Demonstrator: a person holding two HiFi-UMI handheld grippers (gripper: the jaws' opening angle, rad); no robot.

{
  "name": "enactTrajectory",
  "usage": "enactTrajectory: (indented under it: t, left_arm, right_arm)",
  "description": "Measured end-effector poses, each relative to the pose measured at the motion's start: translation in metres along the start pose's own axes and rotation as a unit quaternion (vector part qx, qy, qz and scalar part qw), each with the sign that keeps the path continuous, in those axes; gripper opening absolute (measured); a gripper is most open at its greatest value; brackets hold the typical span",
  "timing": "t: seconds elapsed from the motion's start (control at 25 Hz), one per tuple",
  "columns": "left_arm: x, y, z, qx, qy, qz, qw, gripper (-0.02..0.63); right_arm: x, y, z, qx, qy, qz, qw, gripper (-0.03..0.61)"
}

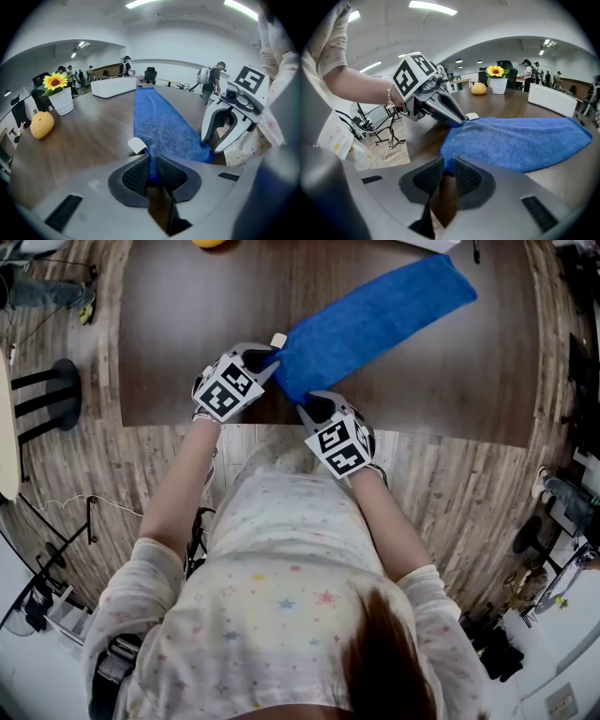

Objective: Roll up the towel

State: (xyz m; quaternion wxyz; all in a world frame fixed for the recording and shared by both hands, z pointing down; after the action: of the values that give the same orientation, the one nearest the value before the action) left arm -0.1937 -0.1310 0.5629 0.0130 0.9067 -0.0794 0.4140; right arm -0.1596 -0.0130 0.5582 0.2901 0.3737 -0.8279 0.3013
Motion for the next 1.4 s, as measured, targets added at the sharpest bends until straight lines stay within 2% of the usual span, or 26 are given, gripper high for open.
enactTrajectory:
  t: [0.12,0.44,0.8,1.4]
  left_arm:
    - [0.0,-0.005,0.0,0.007,0.005,0.0,1.0,0.04]
    - [-0.005,-0.023,-0.006,-0.048,0.008,-0.008,0.9988,0.037]
    - [0.006,-0.088,0.012,-0.095,0.004,-0.003,0.9955,0.037]
    - [0.042,-0.178,0.058,-0.123,-0.003,-0.011,0.9923,0.038]
  right_arm:
    - [-0.005,-0.003,-0.003,0.004,0.0,-0.007,1.0,0.04]
    - [-0.034,-0.001,-0.012,-0.01,0.005,-0.013,1.0,0.032]
    - [-0.083,-0.015,-0.06,-0.036,0.03,-0.022,0.999,0.031]
    - [-0.162,-0.058,-0.119,-0.041,0.039,-0.06,0.997,0.031]
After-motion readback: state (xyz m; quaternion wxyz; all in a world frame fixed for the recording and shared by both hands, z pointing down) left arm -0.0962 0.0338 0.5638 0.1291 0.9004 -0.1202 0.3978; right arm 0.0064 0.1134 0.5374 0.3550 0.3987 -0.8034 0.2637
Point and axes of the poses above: the fingertips, and each gripper's own axes: x forward along the fingers, y to its left, z out of its top, the point moved 3 cm from there along -x, backward along the fingers, and after that the axes turned 10 degrees about z, right-handed, at the moved point
